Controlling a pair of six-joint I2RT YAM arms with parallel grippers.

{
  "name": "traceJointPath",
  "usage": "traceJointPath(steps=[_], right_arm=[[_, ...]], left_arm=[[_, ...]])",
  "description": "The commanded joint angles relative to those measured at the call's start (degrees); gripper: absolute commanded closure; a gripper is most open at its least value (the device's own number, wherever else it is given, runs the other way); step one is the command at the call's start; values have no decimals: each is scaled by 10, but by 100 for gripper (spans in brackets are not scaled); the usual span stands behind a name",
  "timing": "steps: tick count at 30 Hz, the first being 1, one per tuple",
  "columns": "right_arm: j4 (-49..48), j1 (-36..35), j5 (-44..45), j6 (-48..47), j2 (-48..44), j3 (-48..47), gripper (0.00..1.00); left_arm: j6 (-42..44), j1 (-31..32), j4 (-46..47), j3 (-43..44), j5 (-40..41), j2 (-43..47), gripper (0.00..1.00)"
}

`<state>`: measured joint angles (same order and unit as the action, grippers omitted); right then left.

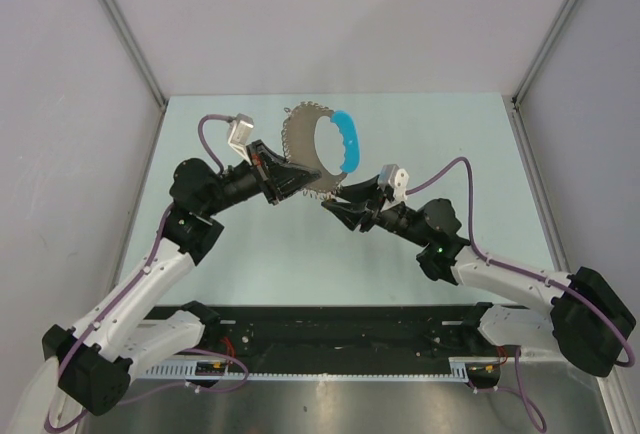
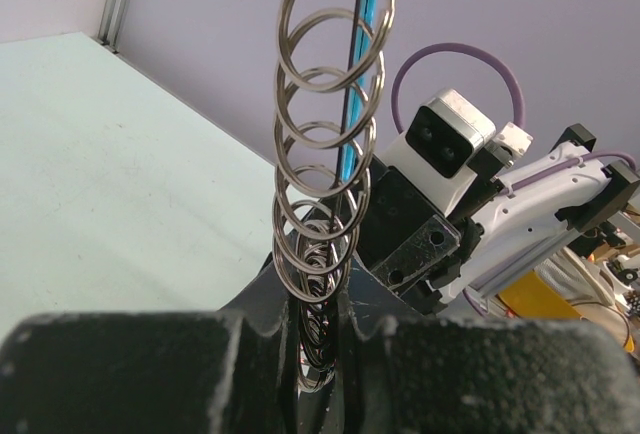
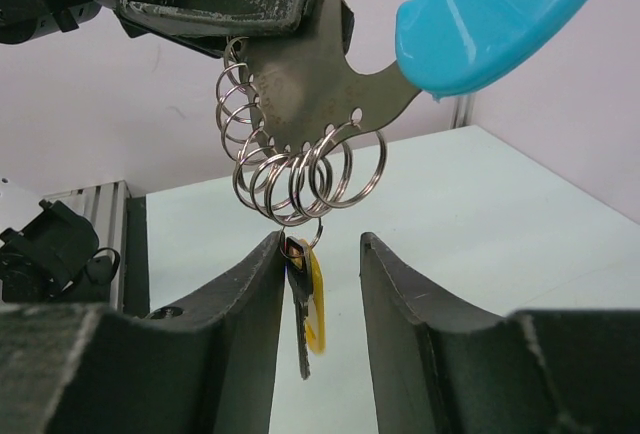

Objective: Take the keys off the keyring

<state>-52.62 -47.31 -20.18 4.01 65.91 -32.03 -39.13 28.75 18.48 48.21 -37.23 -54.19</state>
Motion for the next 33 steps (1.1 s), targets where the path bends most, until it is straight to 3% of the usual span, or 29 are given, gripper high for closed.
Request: traceJointPath(steps=[1, 4, 9, 10, 21, 28, 33], right_arm=[[-39, -4, 12, -4, 0, -3, 60], [-41, -7, 12, -5, -1, -3, 67], [-20, -8, 15, -2, -17, -3, 98], [-12, -9, 15, -5, -24, -3, 100], [165, -9, 22, -30, -132, -3, 100], [190, -2, 9, -38, -173, -8, 100], [265, 26, -46, -25, -163, -54, 100]], left_arm=[[-9, 2, 16, 11, 6, 16, 100], [-8, 2, 15, 9, 7, 17, 100], [5, 2, -3, 8, 18, 15, 100], [12, 3, -6, 8, 23, 15, 100], [24, -2, -38, -3, 67, 5, 100], [23, -3, -34, -29, 76, 8, 99], [18, -3, -33, -73, 82, 29, 82]])
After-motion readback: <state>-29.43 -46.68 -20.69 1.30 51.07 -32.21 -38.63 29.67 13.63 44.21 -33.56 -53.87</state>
